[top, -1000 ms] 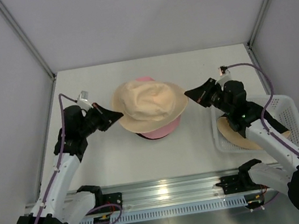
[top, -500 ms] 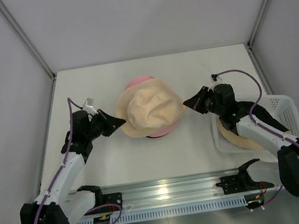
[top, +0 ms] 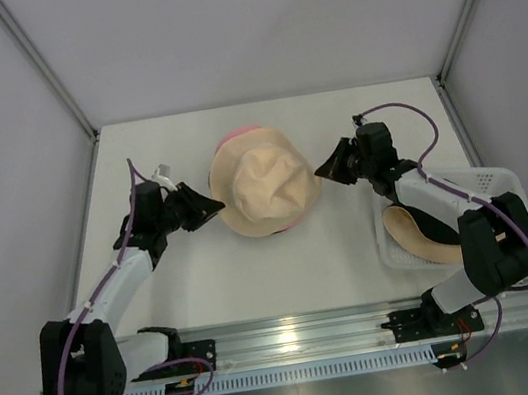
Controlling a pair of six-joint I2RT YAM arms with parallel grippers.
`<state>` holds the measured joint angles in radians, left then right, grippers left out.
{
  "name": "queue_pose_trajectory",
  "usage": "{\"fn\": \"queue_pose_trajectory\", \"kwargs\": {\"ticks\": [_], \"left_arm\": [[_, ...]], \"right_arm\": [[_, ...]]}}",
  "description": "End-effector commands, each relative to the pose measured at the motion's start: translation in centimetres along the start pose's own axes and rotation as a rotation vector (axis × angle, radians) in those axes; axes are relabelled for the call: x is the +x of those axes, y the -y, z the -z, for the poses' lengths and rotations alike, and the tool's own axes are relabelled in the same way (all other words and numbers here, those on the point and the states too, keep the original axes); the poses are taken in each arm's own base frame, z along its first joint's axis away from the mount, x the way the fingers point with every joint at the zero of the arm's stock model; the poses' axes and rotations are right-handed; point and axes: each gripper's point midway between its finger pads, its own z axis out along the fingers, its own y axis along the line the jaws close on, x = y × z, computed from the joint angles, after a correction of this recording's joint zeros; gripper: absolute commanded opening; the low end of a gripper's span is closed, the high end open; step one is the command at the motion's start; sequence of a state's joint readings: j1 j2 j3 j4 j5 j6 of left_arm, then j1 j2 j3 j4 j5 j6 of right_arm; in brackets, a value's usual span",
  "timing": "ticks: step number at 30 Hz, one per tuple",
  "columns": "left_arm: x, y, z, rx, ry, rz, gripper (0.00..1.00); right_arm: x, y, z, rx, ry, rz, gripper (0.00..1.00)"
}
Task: Stack the hats
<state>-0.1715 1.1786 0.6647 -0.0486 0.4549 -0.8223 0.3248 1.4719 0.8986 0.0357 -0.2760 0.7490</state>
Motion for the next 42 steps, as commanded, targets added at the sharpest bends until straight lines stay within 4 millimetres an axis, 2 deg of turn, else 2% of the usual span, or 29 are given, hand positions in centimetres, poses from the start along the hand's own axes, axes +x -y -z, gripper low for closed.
{"fn": "queue_pose_trajectory", "kwargs": {"ticks": [1,2,3,4,5,6,7,8,9,10,11,13,15,16,18,19,23,29,34,35,37,38,39,41,42], "left_arm": [[-2.7,2.1,1.8,0.012,0.094,-0.121,0.38],[-3.5,2.9,2.4,0.022,0.123,-0.149,0.43],[-5.1,4.8,3.4,0.052,0.170,-0.183,0.47],[-5.8,5.4,3.8,0.060,0.189,-0.209,0.53],[-6.7,6.1,4.4,0.071,0.214,-0.221,0.55],[-8.1,7.9,5.3,0.104,0.252,-0.250,0.55],[-8.6,8.4,5.5,0.118,0.267,-0.268,0.59],[-9.3,9.5,5.9,0.156,0.285,-0.293,0.59],[-10.0,10.7,6.0,0.191,0.296,-0.318,0.60],[-10.2,11.2,5.9,0.214,0.293,-0.341,0.61],[-10.6,13.0,6.2,0.289,0.305,-0.388,0.62],[-10.6,12.9,5.0,0.314,0.283,-0.397,0.64],[-11.4,13.7,4.7,0.327,0.281,-0.409,0.65],[-11.5,12.7,3.4,0.301,0.253,-0.399,0.67],[-11.4,11.2,2.2,0.254,0.235,-0.374,0.67],[-11.5,10.2,1.4,0.228,0.229,-0.358,0.67],[-11.6,8.5,-0.4,0.198,0.223,-0.324,0.68],[-11.1,9.6,-2.0,0.309,0.152,-0.305,0.67],[-10.7,8.9,-3.2,0.319,0.112,-0.281,0.67],[-10.3,8.9,-3.4,0.330,0.096,-0.278,0.65],[-10.2,9.1,-3.5,0.356,0.088,-0.263,0.52],[-9.9,9.1,-3.6,0.367,0.075,-0.252,0.43],[-10.0,9.3,-3.6,0.375,0.076,-0.238,0.23],[-10.0,8.5,-4.1,0.340,0.075,-0.195,0.04],[-10.2,7.0,-4.7,0.260,0.081,-0.135,0.01]], "right_arm": [[-1.1,0.6,0.0,0.037,0.001,0.089,0.00],[-1.3,0.2,-0.1,0.025,-0.009,0.108,0.00],[-1.8,-0.1,-0.2,0.014,-0.009,0.156,0.00],[-1.9,-0.4,-0.2,0.013,-0.028,0.169,0.00],[-3.2,-1.7,-0.5,-0.015,-0.024,0.193,0.00],[-3.8,-2.2,-0.7,-0.025,-0.029,0.216,0.00],[-3.7,-2.1,-0.8,-0.009,-0.063,0.236,0.00],[-5.6,-4.3,-0.7,-0.045,-0.044,0.262,0.00],[-5.7,-4.2,-1.5,-0.037,-0.067,0.265,0.00],[-5.7,-4.3,-1.6,-0.033,-0.094,0.266,0.00],[-6.5,-5.4,-2.0,-0.056,-0.097,0.271,0.00],[-6.7,-5.8,-2.4,-0.058,-0.112,0.266,0.00],[-7.5,-6.7,-2.6,-0.066,-0.106,0.264,0.00],[-7.1,-6.3,-3.0,-0.056,-0.129,0.257,0.00],[-7.5,-7.1,-3.2,-0.067,-0.131,0.274,0.00],[-7.2,-6.8,-3.6,-0.057,-0.148,0.272,0.00],[-7.2,-7.5,-4.4,-0.070,-0.163,0.299,0.00],[-7.2,-8.3,-5.6,-0.067,-0.190,0.322,0.00],[-7.5,-8.8,-6.1,-0.075,-0.184,0.328,0.00],[-7.5,-8.9,-6.2,-0.074,-0.186,0.329,0.00],[-7.6,-9.0,-6.5,-0.072,-0.191,0.331,0.00],[-7.5,-9.2,-6.6,-0.073,-0.192,0.332,0.00],[-7.6,-9.2,-6.8,-0.071,-0.194,0.332,0.00],[-7.5,-9.1,-7.1,-0.064,-0.197,0.334,0.00],[-7.4,-9.0,-7.3,-0.059,-0.201,0.331,0.00]]}}
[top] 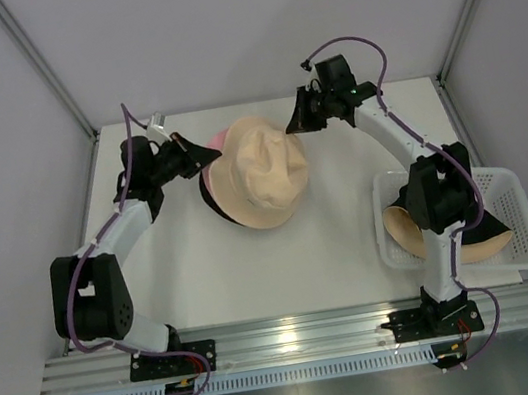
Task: Stack the hats
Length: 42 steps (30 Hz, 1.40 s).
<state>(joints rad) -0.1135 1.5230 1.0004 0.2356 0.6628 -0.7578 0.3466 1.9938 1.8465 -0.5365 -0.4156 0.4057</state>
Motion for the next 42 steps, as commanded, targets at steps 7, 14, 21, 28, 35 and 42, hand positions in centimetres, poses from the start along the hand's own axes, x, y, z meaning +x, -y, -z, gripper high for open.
{"fn": "queue_pose_trajectory", "kwargs": {"ticks": [7,14,21,28,35,42], "left_arm": [[2.0,-10.2,1.5,-0.507,0.064,0.226,0.01],[6.2,-12.9,2.3,-0.524,0.042,0.273,0.01],[7.4,-14.0,3.4,-0.549,0.050,0.227,0.01],[4.8,-10.7,4.5,-0.494,0.094,0.129,0.04],[0.3,-2.9,8.6,-0.402,0.213,-0.020,0.53],[1.6,1.0,9.5,-0.239,0.200,-0.009,0.71]], "right_arm": [[0.2,0.5,-1.9,0.036,-0.029,-0.001,0.00],[1.6,1.3,-2.5,0.058,-0.060,-0.008,0.00],[3.2,2.3,-2.2,0.097,-0.064,-0.013,0.00],[1.1,2.3,0.4,0.144,-0.023,0.035,0.79],[-4.1,3.8,7.7,0.324,0.114,0.079,1.00],[-5.5,2.4,10.1,0.214,0.211,0.025,0.99]]}}
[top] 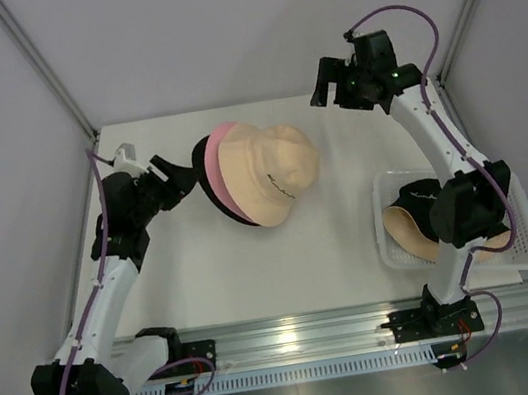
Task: Stack the hats
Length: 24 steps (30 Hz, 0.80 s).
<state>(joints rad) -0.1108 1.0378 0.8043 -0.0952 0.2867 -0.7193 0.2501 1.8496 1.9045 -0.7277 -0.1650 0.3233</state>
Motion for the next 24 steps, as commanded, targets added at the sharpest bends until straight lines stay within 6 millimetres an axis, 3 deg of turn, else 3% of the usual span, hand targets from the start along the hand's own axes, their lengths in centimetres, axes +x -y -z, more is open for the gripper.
{"fn": "queue_pose_trajectory", "kwargs": {"ticks": [1,6,9,13,18,24], "left_arm": [[0.7,1.2,0.4,0.065,-0.031,0.022,0.71],[0.0,2.0,0.8,0.080,-0.014,0.014,0.71],[-0.6,4.1,1.3,0.166,-0.015,-0.022,0.71],[-0.8,7.8,1.3,0.299,-0.057,-0.080,0.71],[-0.9,10.9,0.0,0.387,-0.094,-0.119,0.71],[0.1,10.8,-2.5,0.388,-0.153,-0.094,0.70]], "right_arm": [[-0.8,-2.3,1.6,-0.106,0.052,-0.025,0.99],[1.4,-7.6,1.5,-0.266,0.037,0.040,0.98],[2.6,-9.6,0.9,-0.299,0.011,0.088,0.97],[3.7,-10.5,-1.2,-0.313,-0.038,0.093,0.93],[3.5,-11.7,-1.9,-0.328,-0.049,0.103,0.89],[3.0,-12.1,-2.3,-0.314,-0.059,0.110,0.86]]}}
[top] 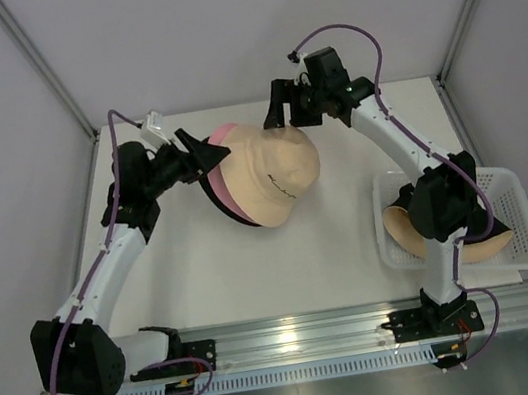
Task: Stack the hats
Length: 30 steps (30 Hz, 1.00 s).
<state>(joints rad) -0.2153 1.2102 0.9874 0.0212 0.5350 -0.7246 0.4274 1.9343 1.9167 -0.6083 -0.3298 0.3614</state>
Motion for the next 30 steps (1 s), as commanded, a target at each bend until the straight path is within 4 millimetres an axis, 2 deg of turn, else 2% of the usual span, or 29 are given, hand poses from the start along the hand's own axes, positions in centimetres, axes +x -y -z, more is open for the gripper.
{"fn": "queue_pose_trajectory", "kwargs": {"ticks": [1,6,9,11,12,13,15,16,19,21,24,25,27,28,30], "left_arm": [[-0.7,0.9,-1.3,0.050,-0.010,-0.022,0.69],[-0.6,-1.1,-2.5,-0.017,-0.021,0.004,0.68],[-0.5,-1.0,-3.0,0.006,-0.031,0.015,0.64],[-0.8,-0.4,-3.6,0.040,-0.034,0.034,0.53],[-0.9,-0.4,-3.9,0.041,-0.036,0.040,0.44],[-1.0,-0.6,-4.1,0.034,-0.037,0.049,0.27],[-0.6,-1.9,-4.7,-0.015,-0.048,0.091,0.07],[-1.0,-3.2,-4.9,-0.075,-0.022,0.131,0.01],[-0.6,-6.6,-5.1,-0.171,0.005,0.259,0.01],[0.5,-9.3,-4.9,-0.232,0.010,0.331,0.01],[2.2,-11.8,-4.6,-0.281,0.015,0.402,0.01],[2.4,-11.9,-4.6,-0.271,0.022,0.411,0.01],[5.1,-13.3,-4.2,-0.269,-0.012,0.449,0.01],[4.6,-12.8,-4.5,-0.222,0.013,0.442,0.01],[5.6,-12.8,-4.5,-0.178,0.011,0.434,0.01]], "right_arm": [[-1.7,-1.5,0.5,-0.019,0.034,0.041,0.86],[-2.1,-1.8,0.7,-0.013,0.042,0.056,0.87],[-2.2,-1.7,0.8,-0.008,0.045,0.060,0.87],[-2.3,-1.9,0.7,-0.014,0.046,0.059,0.87],[-2.3,-2.0,0.6,-0.015,0.043,0.059,0.87],[-2.4,-2.0,0.5,-0.016,0.043,0.061,0.87],[-2.4,-1.8,0.4,-0.009,0.038,0.062,0.87],[-2.3,-1.6,0.4,0.000,0.032,0.064,0.89],[-2.7,-0.6,0.7,0.046,0.046,0.066,0.94],[-3.1,-0.2,1.1,0.053,0.055,0.059,0.96],[-3.6,1.1,1.7,0.079,0.067,0.045,0.97],[-3.8,1.4,1.9,0.087,0.071,0.039,0.98],[-4.3,2.1,2.5,0.095,0.086,0.028,0.98],[-4.1,2.4,2.5,0.098,0.084,0.022,0.98],[-4.3,2.6,2.8,0.097,0.091,0.020,0.98]]}}
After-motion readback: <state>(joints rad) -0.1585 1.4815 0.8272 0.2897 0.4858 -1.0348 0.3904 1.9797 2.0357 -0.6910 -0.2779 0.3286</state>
